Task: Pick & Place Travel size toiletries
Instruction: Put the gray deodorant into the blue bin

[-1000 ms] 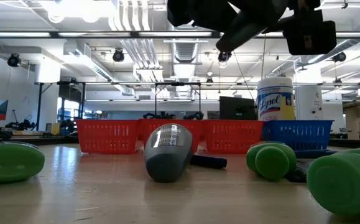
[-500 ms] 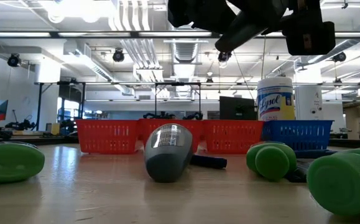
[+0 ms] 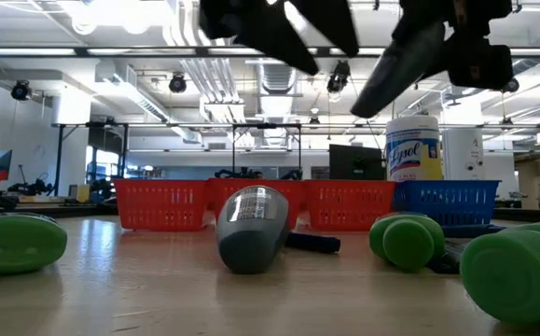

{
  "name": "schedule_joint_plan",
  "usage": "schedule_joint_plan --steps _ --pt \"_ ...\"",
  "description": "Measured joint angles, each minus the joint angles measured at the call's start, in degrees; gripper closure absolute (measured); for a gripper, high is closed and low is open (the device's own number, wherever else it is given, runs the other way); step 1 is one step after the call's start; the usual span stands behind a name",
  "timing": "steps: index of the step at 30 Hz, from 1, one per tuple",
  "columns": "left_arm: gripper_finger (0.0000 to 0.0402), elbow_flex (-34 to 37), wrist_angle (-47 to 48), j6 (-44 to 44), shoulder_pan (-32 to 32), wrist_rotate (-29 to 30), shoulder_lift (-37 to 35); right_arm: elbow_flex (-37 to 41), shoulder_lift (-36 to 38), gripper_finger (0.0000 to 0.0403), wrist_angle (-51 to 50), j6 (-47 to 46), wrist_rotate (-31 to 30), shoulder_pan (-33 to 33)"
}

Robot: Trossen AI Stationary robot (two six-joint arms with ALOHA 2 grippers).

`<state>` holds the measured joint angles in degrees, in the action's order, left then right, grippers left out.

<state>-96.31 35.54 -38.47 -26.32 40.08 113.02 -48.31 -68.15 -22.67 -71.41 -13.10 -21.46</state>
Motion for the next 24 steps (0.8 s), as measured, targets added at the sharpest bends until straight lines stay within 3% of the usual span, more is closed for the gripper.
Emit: schedule_joint_plan --steps 7,14,18,24 --pt "0.0141 0.0 8.6 -11.8 -4.2 3.3 -0.2 0.0 8.8 0.0203 -18.7 -7.3 -21.5 -4.2" --pt "0.014 2.1 19.8 -26.2 -5.3 4.4 -0.8 0.0 6.9 0.0203 -36.1 -19.2 -25.0 -6.7" --pt "0.014 8.2 13.9 -26.0 -5.3 3.6 -4.5 0.0 3.9 0.0199 -38.3 -23.6 -30.0 -6.5" --pt "0.014 26.6 -10.6 -16.9 -4.2 -3.5 -15.1 0.0 0.0 0.0196 -38.5 -25.7 -32.0 -4.2"
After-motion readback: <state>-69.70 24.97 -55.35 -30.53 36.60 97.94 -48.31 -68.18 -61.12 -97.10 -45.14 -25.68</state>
